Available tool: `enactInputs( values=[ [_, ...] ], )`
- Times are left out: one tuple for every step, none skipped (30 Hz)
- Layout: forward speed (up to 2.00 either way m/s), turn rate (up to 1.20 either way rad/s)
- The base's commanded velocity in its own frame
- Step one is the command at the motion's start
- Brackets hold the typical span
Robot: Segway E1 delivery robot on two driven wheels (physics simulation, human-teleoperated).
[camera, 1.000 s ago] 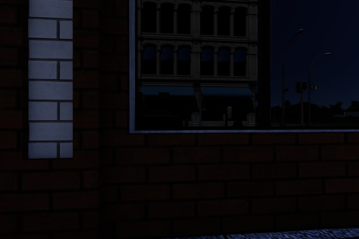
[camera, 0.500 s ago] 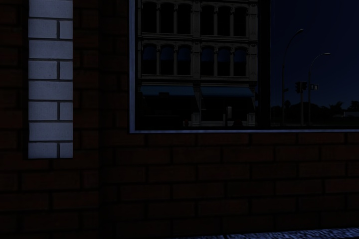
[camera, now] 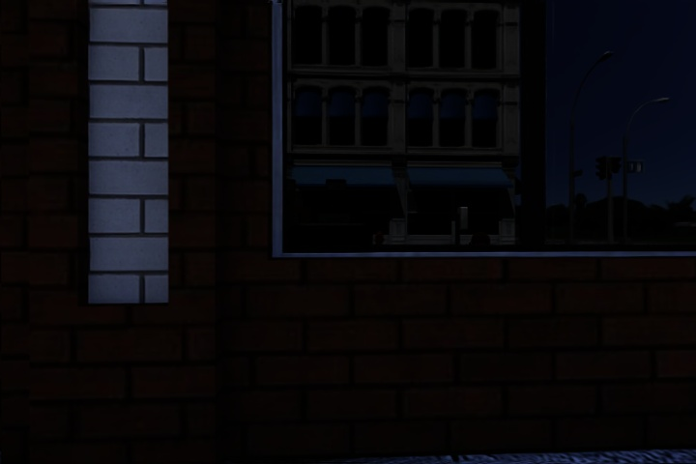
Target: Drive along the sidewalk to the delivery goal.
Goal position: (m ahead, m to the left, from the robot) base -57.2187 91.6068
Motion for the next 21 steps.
enactInputs(
  values=[
    [-0.33, 0.51],
    [-0.34, 0.53],
    [-0.34, 0.53],
    [-0.34, 0.57],
    [-0.34, 0.58],
    [-0.34, 0.58],
    [-0.34, 0.58],
    [-0.34, 0.58],
    [-0.34, 0.58],
    [-0.34, 0.58],
    [-0.34, 0.58],
    [-0.34, 0.58],
    [-0.34, 0.58],
    [-0.34, 0.58],
    [-0.34, 0.58],
    [-0.34, 0.58],
    [-0.34, 0.58],
    [-0.34, 0.58],
    [-0.34, 0.58],
    [-0.34, 0.58],
    [-0.34, 0.58]
  ],
)
